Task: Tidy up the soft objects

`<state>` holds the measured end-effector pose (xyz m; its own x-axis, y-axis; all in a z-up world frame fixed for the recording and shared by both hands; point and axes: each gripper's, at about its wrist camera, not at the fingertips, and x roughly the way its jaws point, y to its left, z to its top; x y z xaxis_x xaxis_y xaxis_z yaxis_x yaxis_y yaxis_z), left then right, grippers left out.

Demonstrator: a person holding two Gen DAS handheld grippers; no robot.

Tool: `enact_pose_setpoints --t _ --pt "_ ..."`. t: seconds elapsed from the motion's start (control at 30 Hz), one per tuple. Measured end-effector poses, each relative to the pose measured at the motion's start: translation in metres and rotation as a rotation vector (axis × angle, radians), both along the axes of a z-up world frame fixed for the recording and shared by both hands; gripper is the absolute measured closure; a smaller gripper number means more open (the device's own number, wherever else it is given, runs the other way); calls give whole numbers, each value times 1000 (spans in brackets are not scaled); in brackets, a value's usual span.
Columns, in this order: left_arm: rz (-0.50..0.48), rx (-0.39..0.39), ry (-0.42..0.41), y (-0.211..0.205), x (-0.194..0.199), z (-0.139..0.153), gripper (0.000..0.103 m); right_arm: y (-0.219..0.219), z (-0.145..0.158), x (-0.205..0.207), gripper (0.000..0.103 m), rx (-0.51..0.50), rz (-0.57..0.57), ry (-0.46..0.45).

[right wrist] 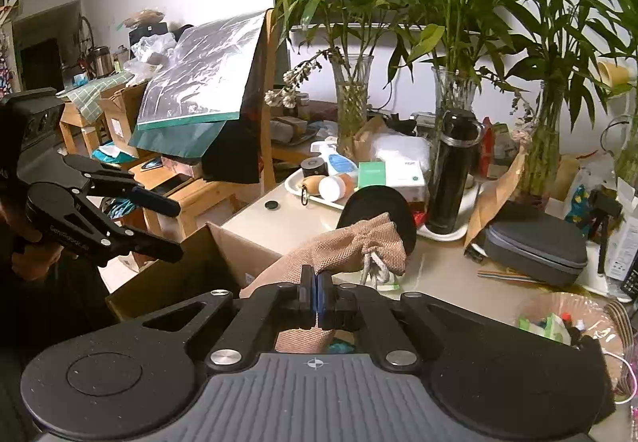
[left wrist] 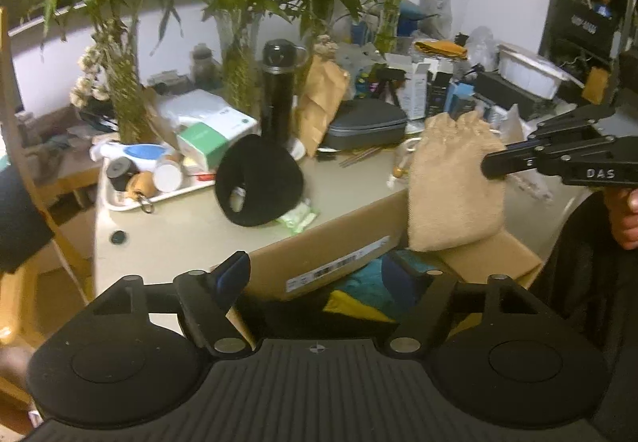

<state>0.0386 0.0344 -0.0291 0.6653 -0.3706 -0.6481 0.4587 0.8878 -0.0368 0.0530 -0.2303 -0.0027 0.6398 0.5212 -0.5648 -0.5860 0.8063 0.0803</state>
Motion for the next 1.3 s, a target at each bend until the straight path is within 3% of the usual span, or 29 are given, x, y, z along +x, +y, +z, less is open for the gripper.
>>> enact_pose_setpoints --t 0.3,0.37,0.4,0.43,0.5,0.8,1.07,1.3 --pt "53 21 0 8 -9 2 31 14 -1 -7 99 44 40 31" --pt "69 38 3 9 -10 1 31 22 -9 -5 91 15 30 73" --pt "79 51 4 9 -10 0 31 27 -15 -1 65 -29 24 105" --pt "92 66 9 9 -11 -1 31 32 -23 3 33 -82 16 129" --pt "120 78 29 9 -12 -2 31 36 -34 1 2 -120 -2 116" --pt "171 62 88 17 -21 -6 31 33 -52 1 0 -183 -100 72" --pt "215 43 96 21 -28 7 31 22 -50 4 0 -116 -128 62" --pt "228 5 41 14 -26 18 31 11 -44 9 0 -48 -183 69"
